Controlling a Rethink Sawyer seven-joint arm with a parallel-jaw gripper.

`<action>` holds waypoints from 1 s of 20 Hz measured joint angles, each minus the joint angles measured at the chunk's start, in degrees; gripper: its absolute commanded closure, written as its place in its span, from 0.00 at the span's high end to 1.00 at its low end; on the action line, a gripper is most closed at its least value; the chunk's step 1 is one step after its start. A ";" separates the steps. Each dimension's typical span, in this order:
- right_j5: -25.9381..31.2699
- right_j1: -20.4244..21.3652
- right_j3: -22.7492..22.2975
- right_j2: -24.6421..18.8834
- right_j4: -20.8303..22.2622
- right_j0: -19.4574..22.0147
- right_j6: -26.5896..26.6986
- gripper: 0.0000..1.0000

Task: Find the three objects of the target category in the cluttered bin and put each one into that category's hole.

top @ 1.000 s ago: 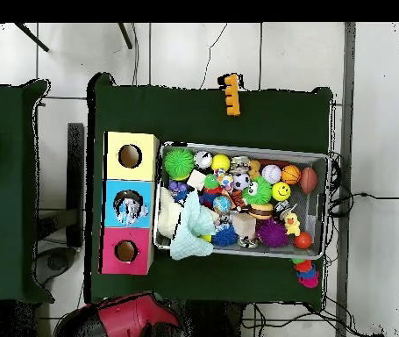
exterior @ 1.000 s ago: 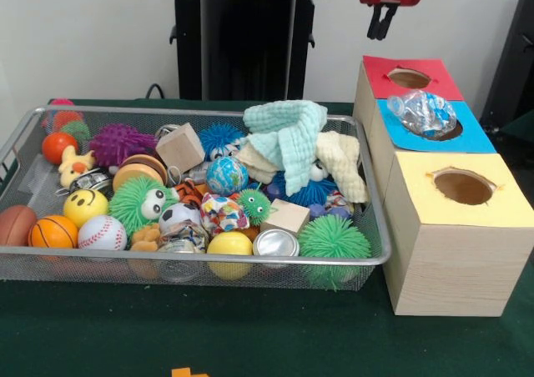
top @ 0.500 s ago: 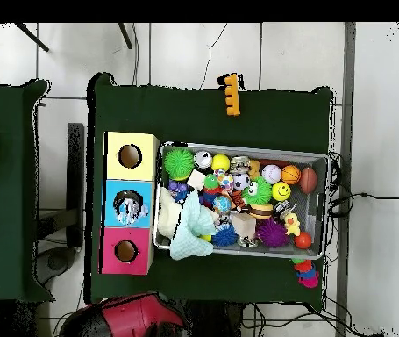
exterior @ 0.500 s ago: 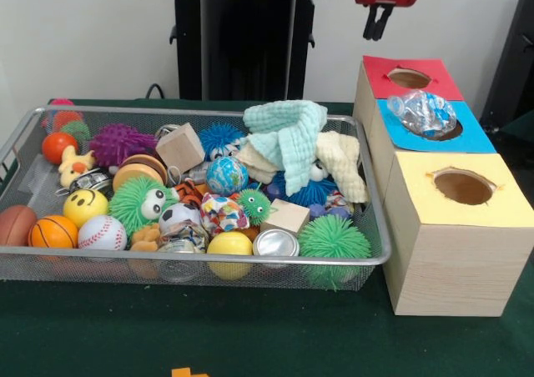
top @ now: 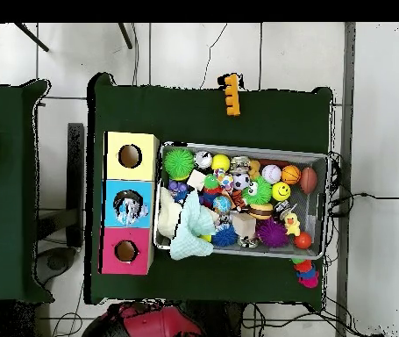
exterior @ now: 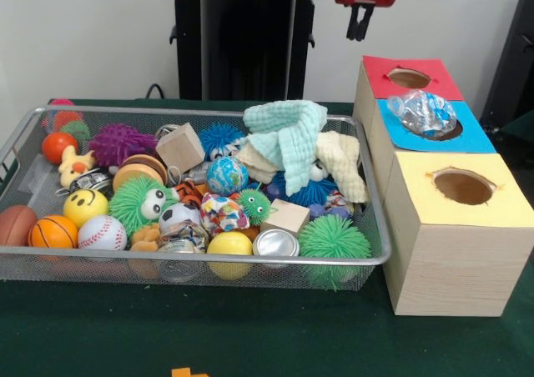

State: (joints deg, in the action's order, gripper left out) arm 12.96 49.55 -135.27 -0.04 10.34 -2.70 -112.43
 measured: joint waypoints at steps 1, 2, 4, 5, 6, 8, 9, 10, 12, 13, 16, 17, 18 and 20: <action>-1.50 -0.24 -0.69 0.19 0.29 0.40 0.00 0.00; -2.69 -0.48 -1.18 0.36 0.46 0.67 0.00 0.00; -5.21 -1.44 -2.10 0.63 0.67 1.17 0.00 0.00; -5.79 -1.94 -2.13 0.64 0.66 1.20 0.00 0.00; -6.00 -2.63 -2.04 0.62 0.65 1.15 0.00 0.00; -6.00 -3.78 -1.81 0.60 0.66 1.04 0.00 0.00; -6.00 -4.25 -1.66 0.60 0.65 0.98 0.00 0.00; -6.00 -4.59 -1.52 0.59 0.65 0.94 0.00 0.00; -6.00 -5.97 -0.84 0.55 0.64 0.82 0.00 0.00; -6.00 -6.41 -0.58 0.55 0.65 0.80 0.00 0.00; -5.98 -7.90 0.49 0.45 0.64 0.81 0.00 0.00; -5.82 -8.67 1.31 0.26 0.65 0.82 0.00 0.00; -5.72 -8.91 1.73 0.16 0.65 0.81 0.00 0.00; -5.45 -9.26 2.47 -0.07 0.64 0.82 0.00 0.00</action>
State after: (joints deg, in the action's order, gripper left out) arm 7.51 40.30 -132.81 -0.11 10.97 -1.88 -112.43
